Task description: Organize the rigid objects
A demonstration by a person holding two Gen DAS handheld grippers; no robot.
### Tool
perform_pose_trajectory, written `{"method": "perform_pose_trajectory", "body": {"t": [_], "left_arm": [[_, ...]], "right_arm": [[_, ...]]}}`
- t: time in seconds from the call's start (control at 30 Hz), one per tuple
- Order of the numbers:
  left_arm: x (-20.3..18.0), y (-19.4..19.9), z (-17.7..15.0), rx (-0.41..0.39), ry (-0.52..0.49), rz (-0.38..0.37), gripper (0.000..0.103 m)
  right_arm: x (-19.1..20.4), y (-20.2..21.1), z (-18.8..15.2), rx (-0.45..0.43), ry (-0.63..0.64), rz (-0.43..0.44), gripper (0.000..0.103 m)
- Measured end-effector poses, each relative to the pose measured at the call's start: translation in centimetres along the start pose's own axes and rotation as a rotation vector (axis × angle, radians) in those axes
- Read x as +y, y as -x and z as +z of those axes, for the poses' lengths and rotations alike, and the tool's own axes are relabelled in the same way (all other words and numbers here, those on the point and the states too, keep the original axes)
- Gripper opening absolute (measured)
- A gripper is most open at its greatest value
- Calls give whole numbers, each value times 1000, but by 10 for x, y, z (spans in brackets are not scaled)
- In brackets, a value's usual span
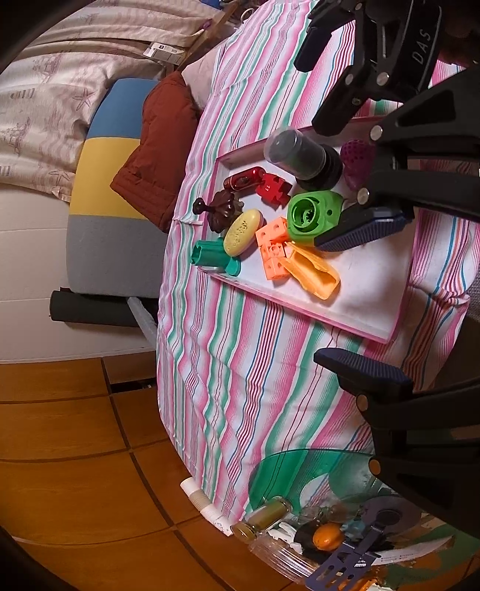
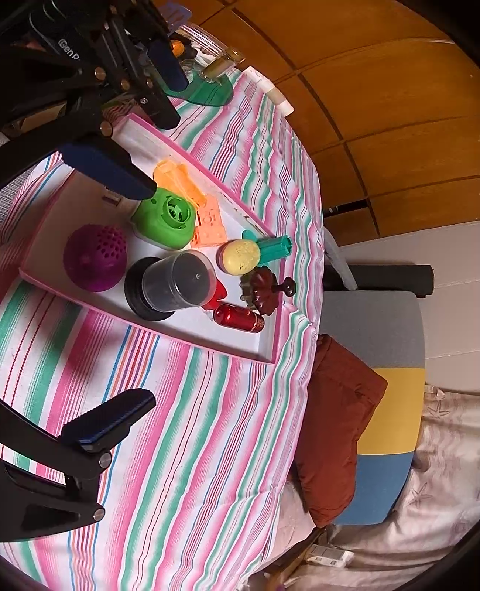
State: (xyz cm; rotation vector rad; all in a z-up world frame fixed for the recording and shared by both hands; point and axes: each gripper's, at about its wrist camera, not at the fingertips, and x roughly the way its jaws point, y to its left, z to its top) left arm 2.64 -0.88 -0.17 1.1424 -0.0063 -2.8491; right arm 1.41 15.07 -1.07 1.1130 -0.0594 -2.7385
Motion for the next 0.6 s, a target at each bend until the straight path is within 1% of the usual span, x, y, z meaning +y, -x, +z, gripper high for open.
{"method": "perform_pose_trajectory", "body": {"t": [0.13,0.23,0.37,0.6], "left_arm": [[2,0,0,2,12,-5,55],[4,-3,0,20,28,-23,55],[5,-4,-1,31,41,-26,55],[6,-1,-1,0,44,2,55]], "right_arm": [[2,-1,0,4,0,4,103],[2,-2,0,5,1,5,103],[5,-2,1,2,7,4,103],[6,-1,3,-2,4,11,103]]}}
